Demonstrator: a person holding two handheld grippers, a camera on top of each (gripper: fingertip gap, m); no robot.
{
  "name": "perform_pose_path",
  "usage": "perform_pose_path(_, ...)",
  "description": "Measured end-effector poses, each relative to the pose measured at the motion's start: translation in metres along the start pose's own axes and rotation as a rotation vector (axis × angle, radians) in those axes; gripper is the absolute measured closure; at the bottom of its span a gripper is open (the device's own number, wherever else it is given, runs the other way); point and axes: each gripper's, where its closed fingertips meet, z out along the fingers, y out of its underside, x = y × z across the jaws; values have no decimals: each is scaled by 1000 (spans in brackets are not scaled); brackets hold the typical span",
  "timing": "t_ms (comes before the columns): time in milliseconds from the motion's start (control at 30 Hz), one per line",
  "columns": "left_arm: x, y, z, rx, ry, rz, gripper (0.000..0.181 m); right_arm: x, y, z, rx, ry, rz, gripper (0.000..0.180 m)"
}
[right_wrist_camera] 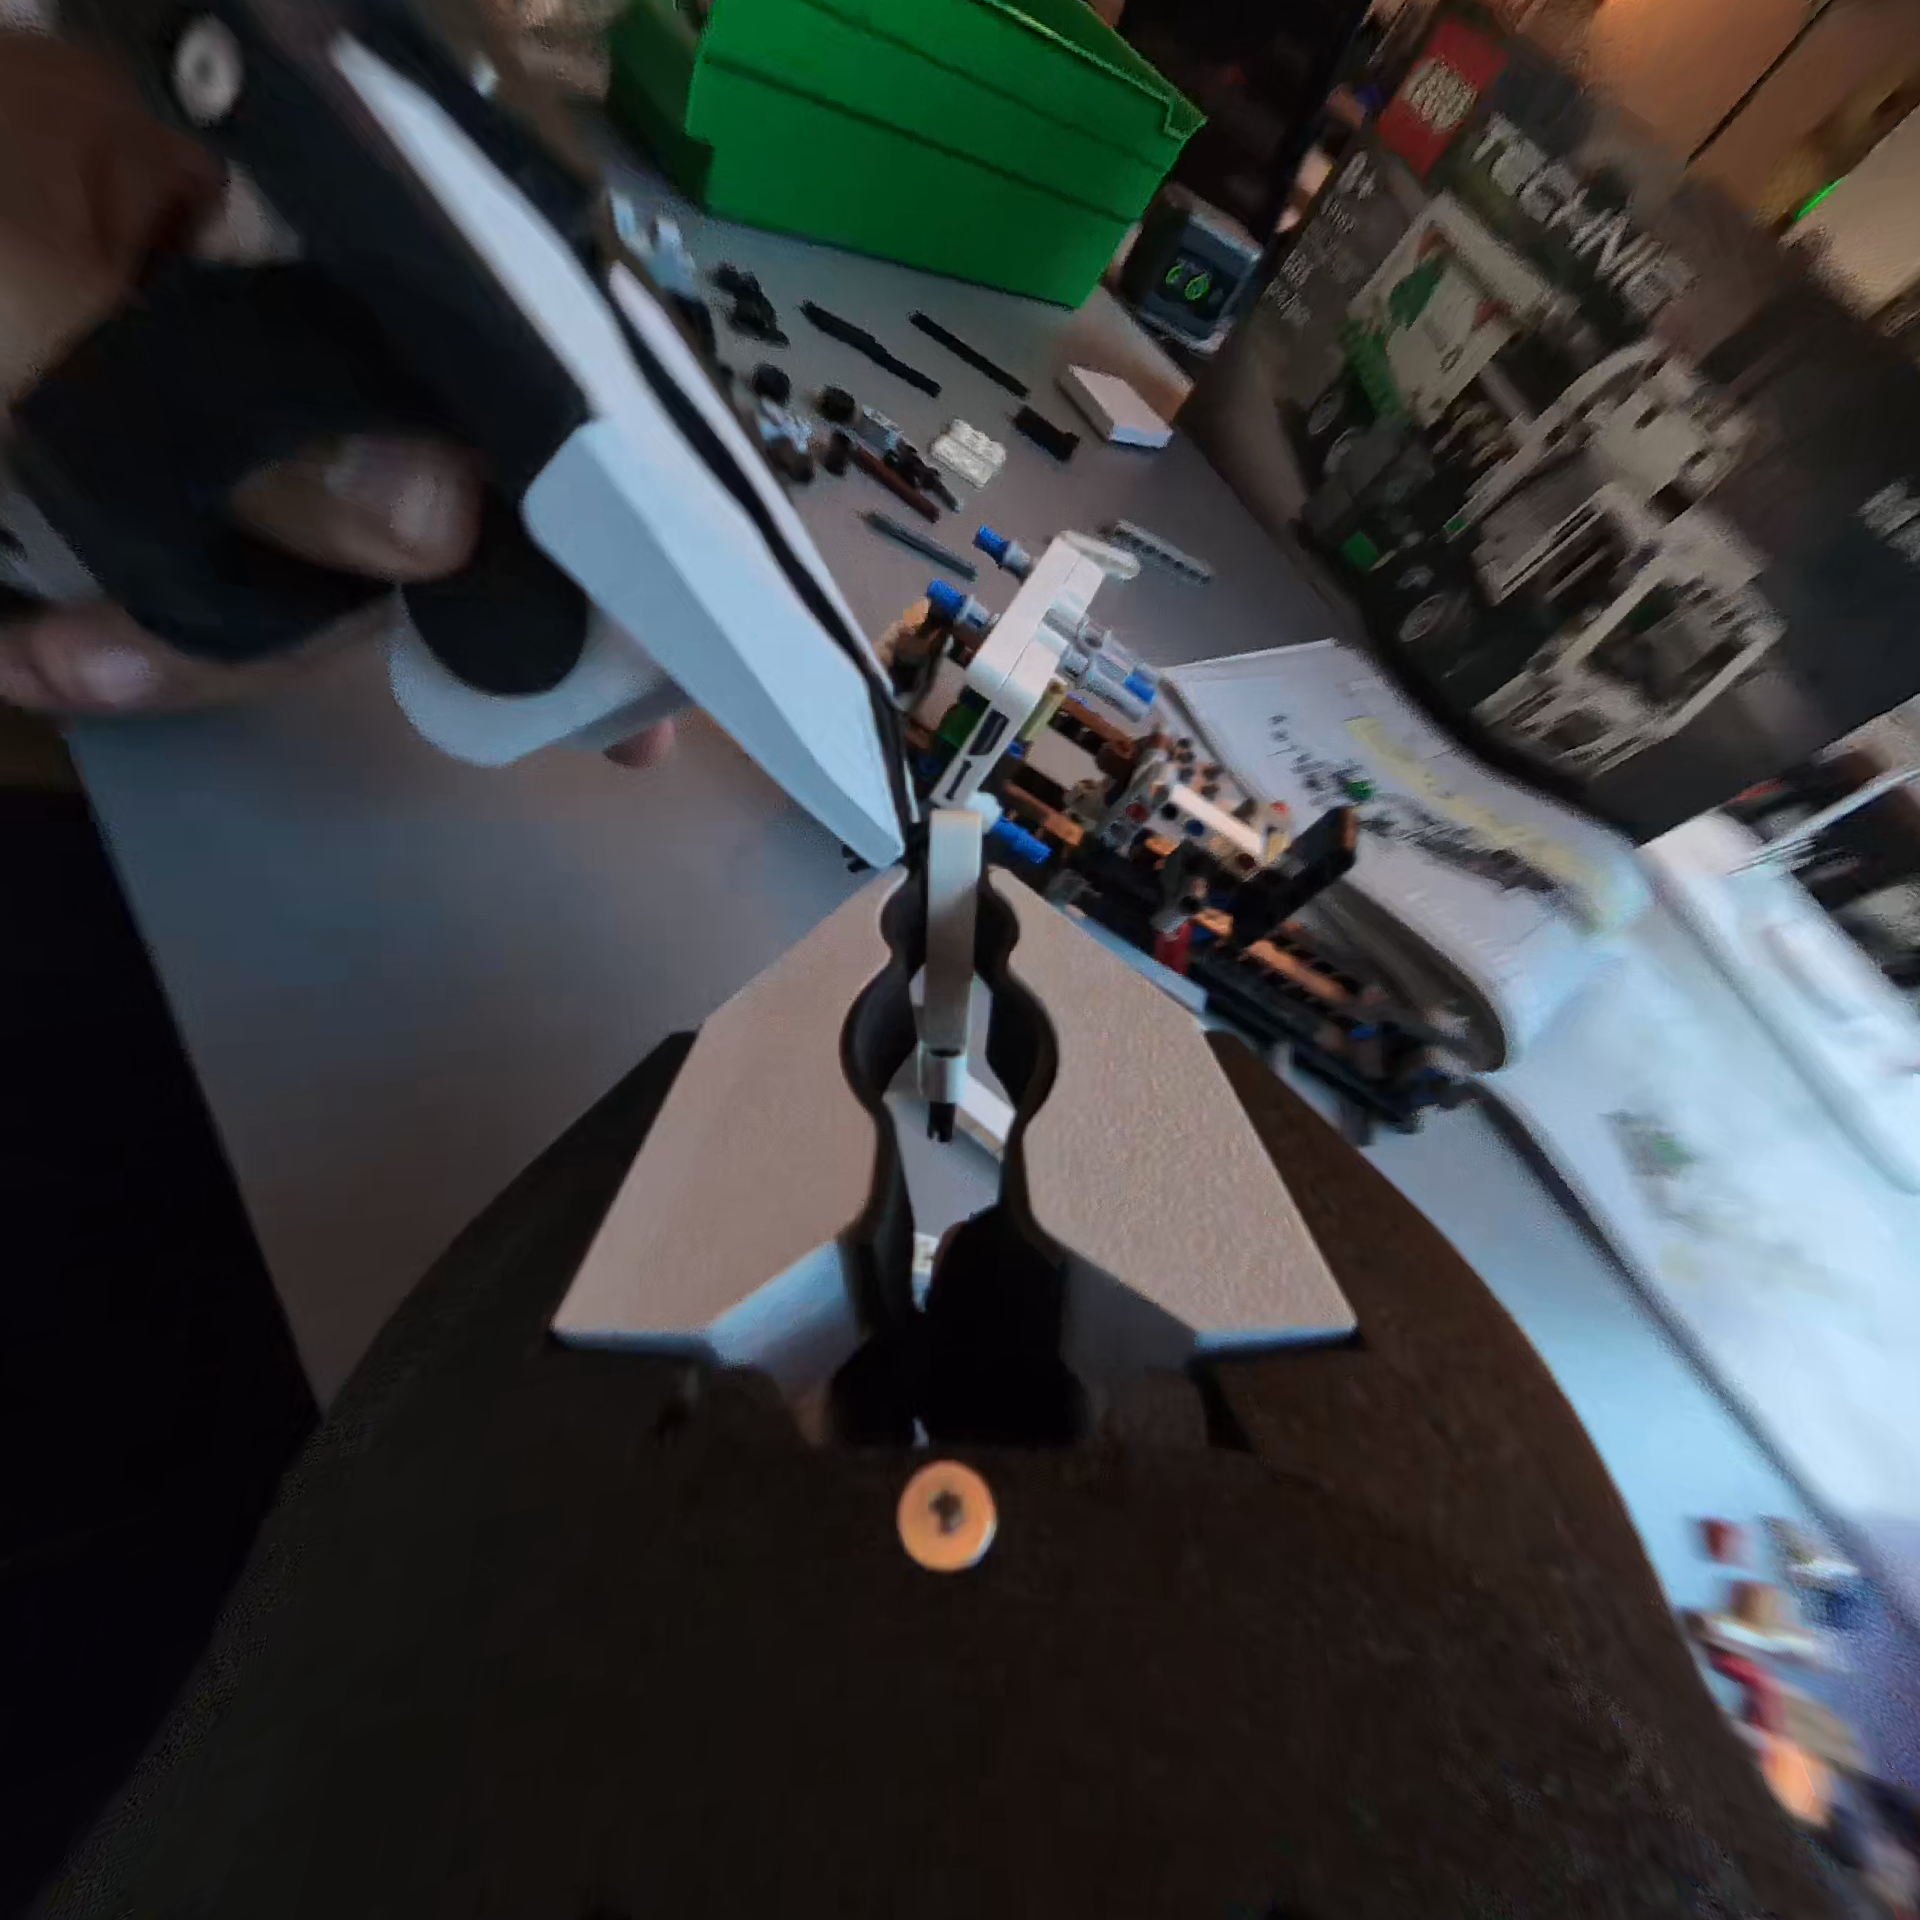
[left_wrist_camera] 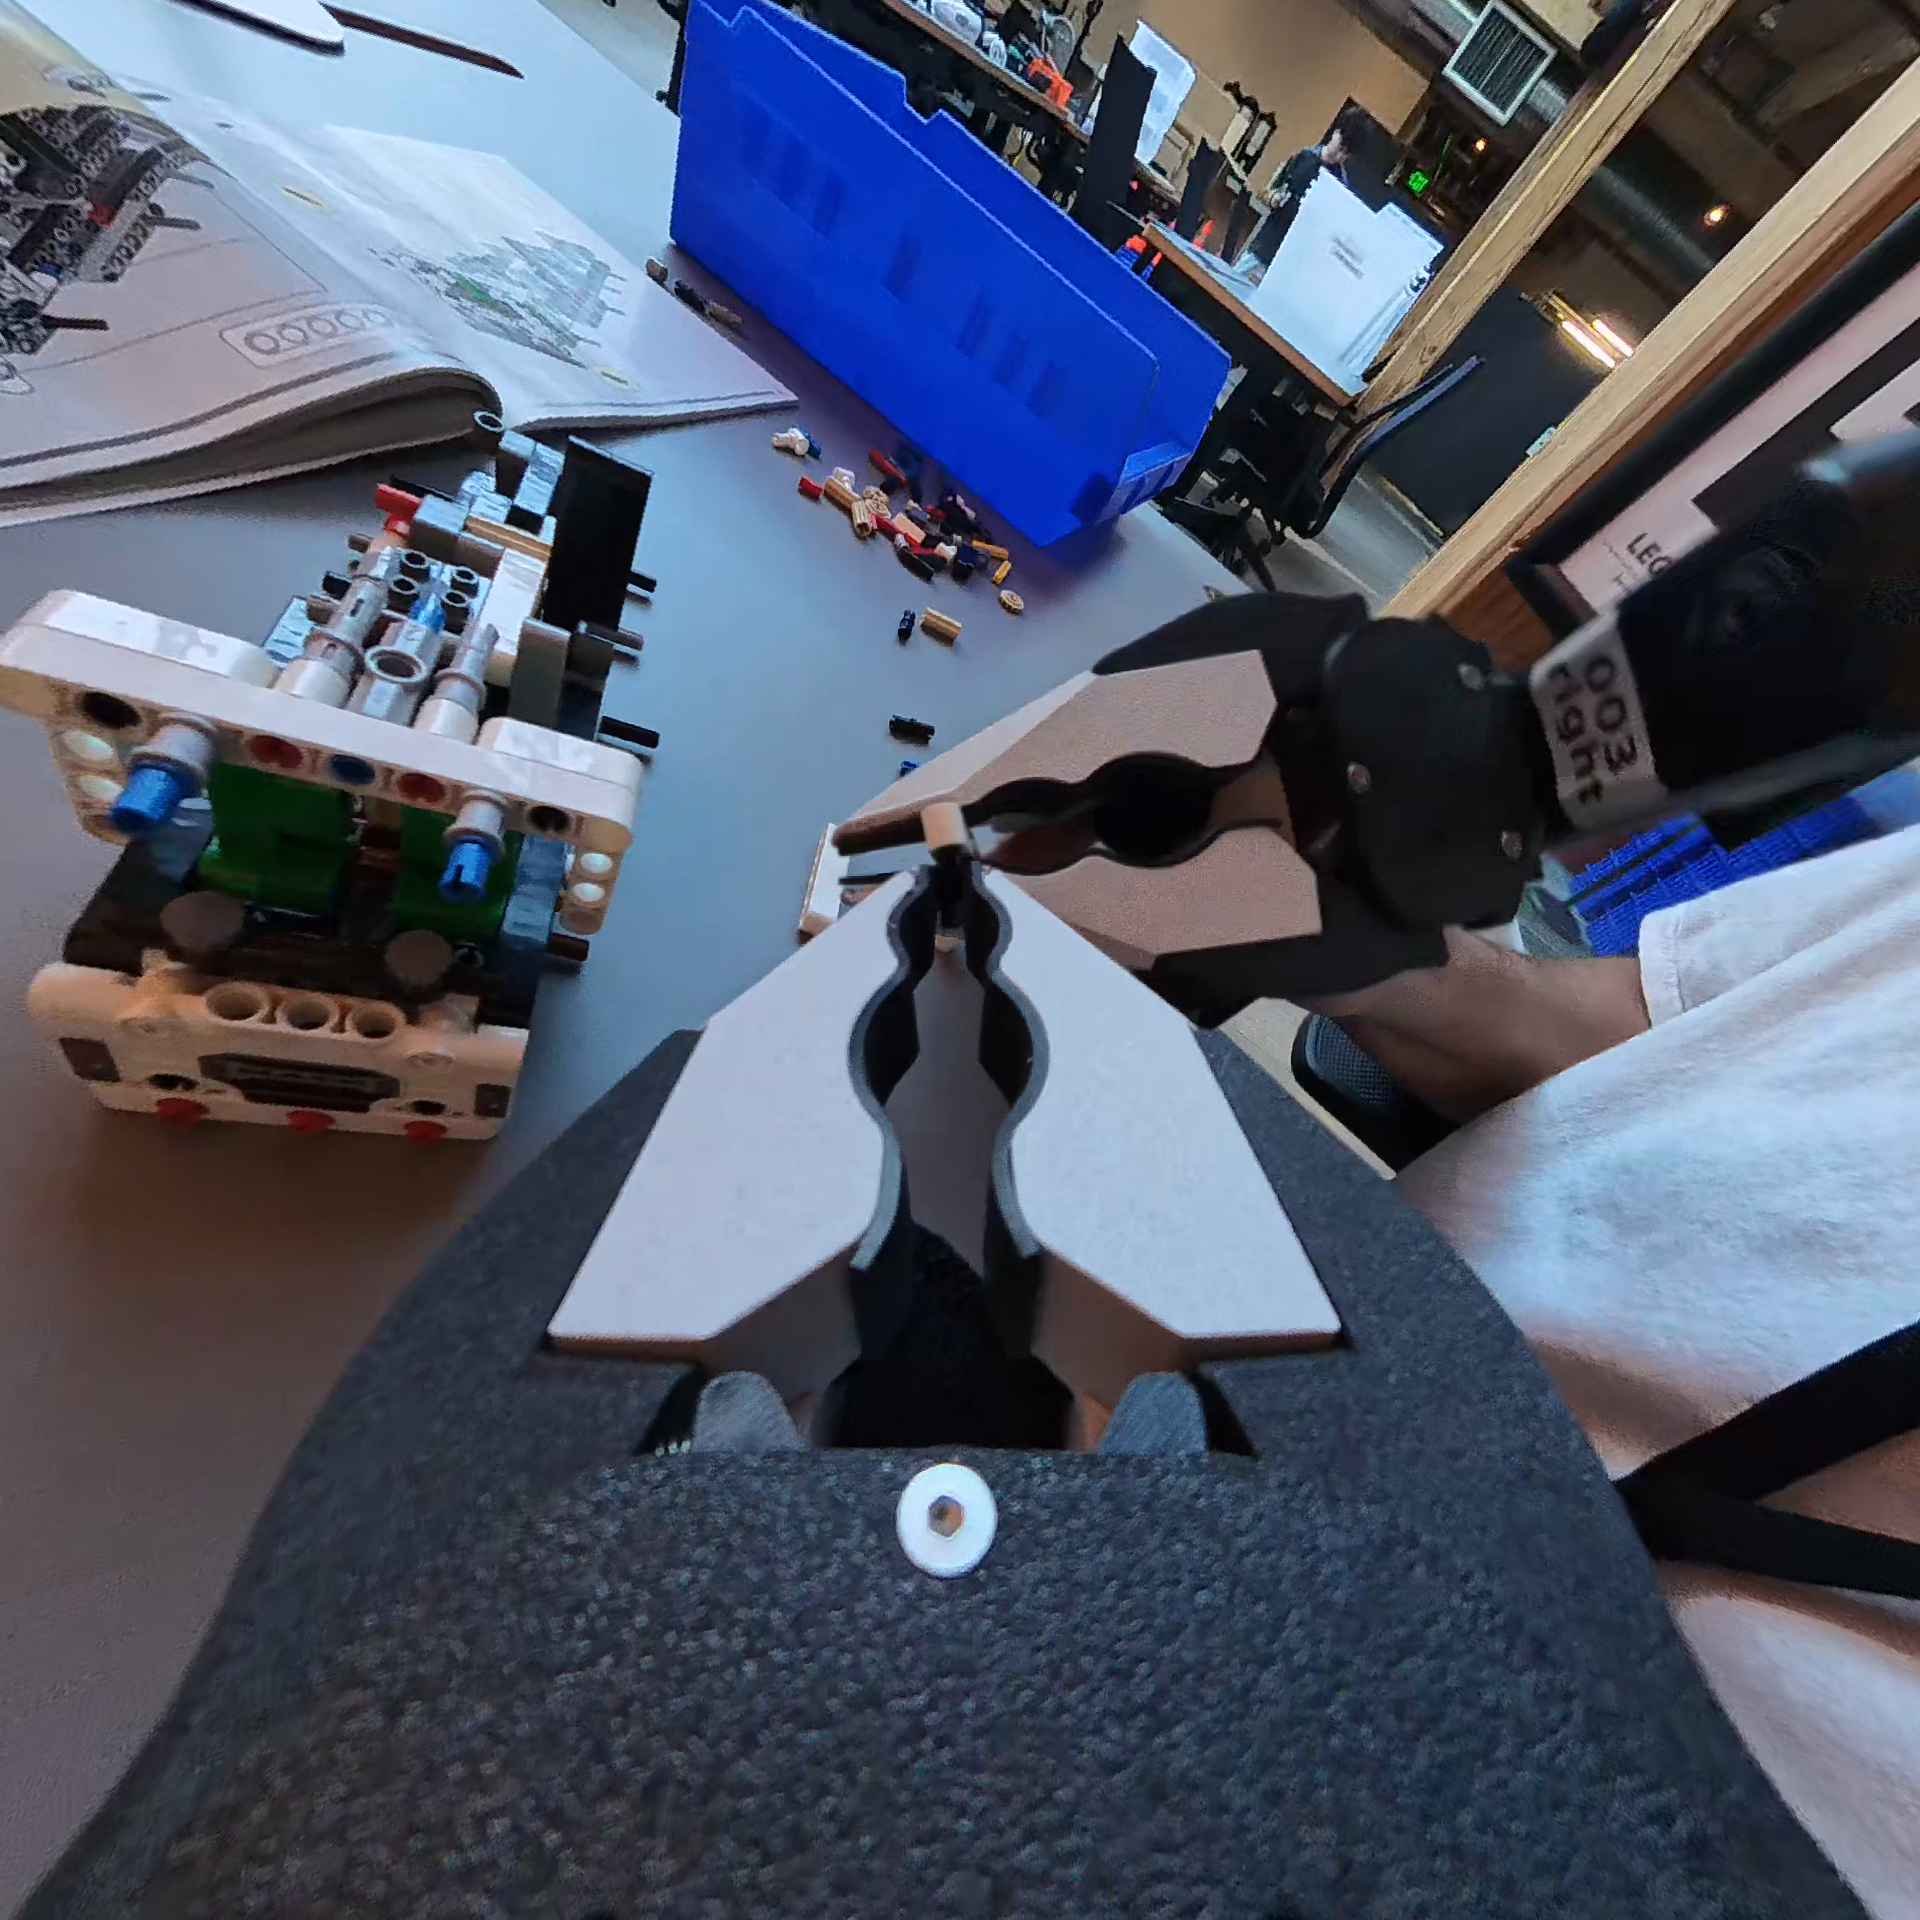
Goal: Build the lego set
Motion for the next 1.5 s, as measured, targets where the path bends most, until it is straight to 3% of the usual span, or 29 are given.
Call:
perform_pose_path(167,4,-5,-3,40,22,15,169,-1,-1,0,19,-47,61,174)
perform_pose_path(367,3,-10,-8,77,29,-5,173,9,0,-3,25,-38,153,174)
perform_pose_path(667,-33,8,-54,-26,-237,206,169,35,15,-21,-40,29,151,174)
perform_pose_path(900,-35,26,-27,-183,-328,330,164,43,34,-37,-138,0,243,174)
perform_pose_path(1067,-17,32,2,-227,-262,323,165,70,87,-84,-421,29,205,174)
perform_pose_path(1300,-56,21,13,-291,-518,315,163,94,82,-92,-205,142,270,174)
perform_pose_path(1500,-60,21,24,-264,-602,311,149,95,76,-90,-103,127,262,174)
